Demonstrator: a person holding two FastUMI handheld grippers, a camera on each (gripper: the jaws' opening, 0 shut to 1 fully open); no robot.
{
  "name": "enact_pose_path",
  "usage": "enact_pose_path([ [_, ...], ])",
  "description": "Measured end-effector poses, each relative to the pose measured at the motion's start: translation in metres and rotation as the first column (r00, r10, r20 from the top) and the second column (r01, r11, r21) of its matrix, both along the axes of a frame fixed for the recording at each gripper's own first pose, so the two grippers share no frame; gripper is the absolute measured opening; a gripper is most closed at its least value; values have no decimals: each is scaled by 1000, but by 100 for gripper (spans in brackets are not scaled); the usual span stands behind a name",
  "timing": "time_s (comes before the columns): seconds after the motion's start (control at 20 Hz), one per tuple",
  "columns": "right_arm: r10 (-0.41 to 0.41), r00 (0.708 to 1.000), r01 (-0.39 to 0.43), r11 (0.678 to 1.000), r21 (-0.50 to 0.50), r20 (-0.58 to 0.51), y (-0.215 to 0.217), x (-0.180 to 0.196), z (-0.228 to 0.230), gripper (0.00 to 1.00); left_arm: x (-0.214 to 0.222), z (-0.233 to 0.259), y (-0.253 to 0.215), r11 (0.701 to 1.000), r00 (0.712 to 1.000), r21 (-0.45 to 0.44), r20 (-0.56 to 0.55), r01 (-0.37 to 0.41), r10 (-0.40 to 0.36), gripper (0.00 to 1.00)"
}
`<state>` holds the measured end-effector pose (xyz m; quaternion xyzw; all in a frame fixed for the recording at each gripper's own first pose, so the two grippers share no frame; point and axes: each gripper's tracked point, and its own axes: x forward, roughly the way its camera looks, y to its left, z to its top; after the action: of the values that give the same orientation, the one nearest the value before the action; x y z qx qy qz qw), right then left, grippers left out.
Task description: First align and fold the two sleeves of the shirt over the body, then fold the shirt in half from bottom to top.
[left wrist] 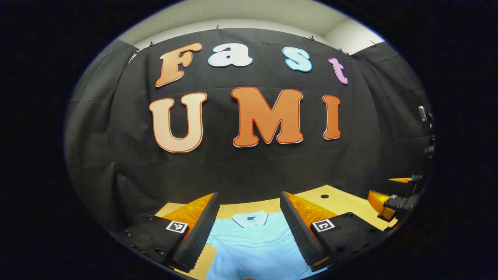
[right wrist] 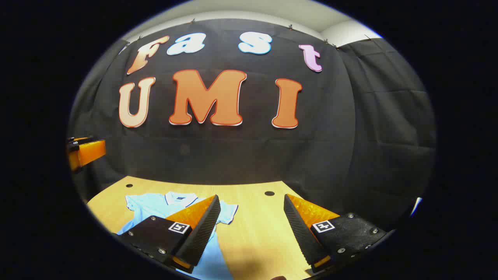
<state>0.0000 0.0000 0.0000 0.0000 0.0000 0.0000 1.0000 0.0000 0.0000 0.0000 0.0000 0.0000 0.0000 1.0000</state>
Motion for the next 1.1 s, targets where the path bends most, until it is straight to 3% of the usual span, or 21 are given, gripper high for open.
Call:
enact_pose_path([
  [0.15, 1, 999, 0, 1000, -16, 44, 22, -4, 33, 99, 2, 8, 27, 1000, 1000, -17, 12, 10, -10, 100],
  [0.4, 70, 995, -67, 996, -53, 75, 48, -14, 68, 99, -6, 21, 40, 996, 1000, -87, 6, 0, 1, 100],
  [0.75, 172, 985, -169, 982, -80, 27, 55, -11, 70, 99, -13, 32, 32, 995, 996, -69, 36, -76, 79, 100],
  [1.1, 155, 985, -159, 986, -52, -75, 44, 16, 49, 99, -15, 40, 29, 994, 995, -57, 43, -90, 92, 100],
])
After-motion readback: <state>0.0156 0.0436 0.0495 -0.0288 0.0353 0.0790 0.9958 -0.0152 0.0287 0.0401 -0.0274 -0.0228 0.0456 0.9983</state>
